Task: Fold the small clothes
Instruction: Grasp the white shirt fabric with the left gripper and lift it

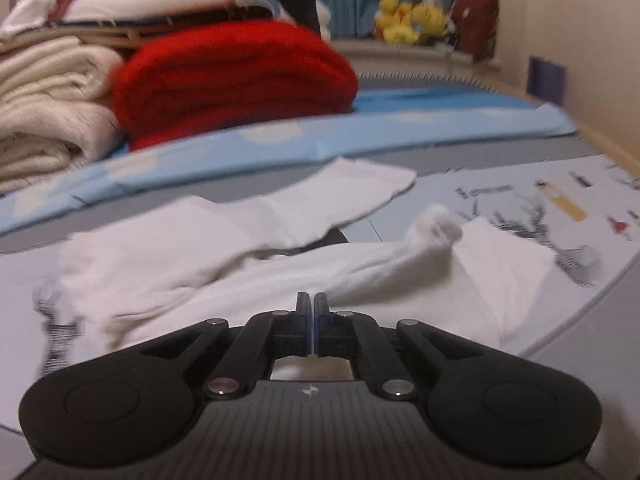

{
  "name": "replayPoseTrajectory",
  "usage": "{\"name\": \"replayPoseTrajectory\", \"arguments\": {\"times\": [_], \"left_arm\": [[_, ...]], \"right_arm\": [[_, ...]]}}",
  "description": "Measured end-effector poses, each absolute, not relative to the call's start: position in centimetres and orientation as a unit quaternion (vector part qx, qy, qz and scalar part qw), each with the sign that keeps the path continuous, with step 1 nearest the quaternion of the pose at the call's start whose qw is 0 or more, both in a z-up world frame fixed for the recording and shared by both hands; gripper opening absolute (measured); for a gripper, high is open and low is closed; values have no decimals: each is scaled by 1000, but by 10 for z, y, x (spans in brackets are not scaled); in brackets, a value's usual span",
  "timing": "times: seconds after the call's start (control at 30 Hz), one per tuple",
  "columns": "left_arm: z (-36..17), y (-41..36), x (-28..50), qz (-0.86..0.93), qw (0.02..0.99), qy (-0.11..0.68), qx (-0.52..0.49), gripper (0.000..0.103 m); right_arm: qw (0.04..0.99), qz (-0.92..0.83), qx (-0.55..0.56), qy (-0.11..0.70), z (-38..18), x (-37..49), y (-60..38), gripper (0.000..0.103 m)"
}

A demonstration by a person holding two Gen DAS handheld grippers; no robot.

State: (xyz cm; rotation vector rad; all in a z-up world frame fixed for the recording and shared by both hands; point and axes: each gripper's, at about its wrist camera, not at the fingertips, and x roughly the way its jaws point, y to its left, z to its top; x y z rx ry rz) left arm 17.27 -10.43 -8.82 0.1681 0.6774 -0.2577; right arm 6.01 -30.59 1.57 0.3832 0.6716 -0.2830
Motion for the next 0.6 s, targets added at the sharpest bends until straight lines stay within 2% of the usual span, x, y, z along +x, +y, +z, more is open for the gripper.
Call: {"name": "replayPoseTrajectory", "arguments": {"times": [0.2,0.33,0.5,0.53,0.6], "left_arm": [[-37,2,70,-124,938,316,65,0],[-23,87,11,-71,933,350,35,0],[-20,126,9,-55,920,387,-26,1],[-19,119,17,-65,921,382,-39,3],[-21,102,33,-89,918,382,-57,17]], "right_arm": [[917,-132,185,327,17,57,-300,34],[919,-136,183,322,19,54,-297,34],[918,-146,186,320,16,56,-293,34],[917,-148,189,318,15,56,-291,34],[918,-155,196,308,16,56,-287,33]]}}
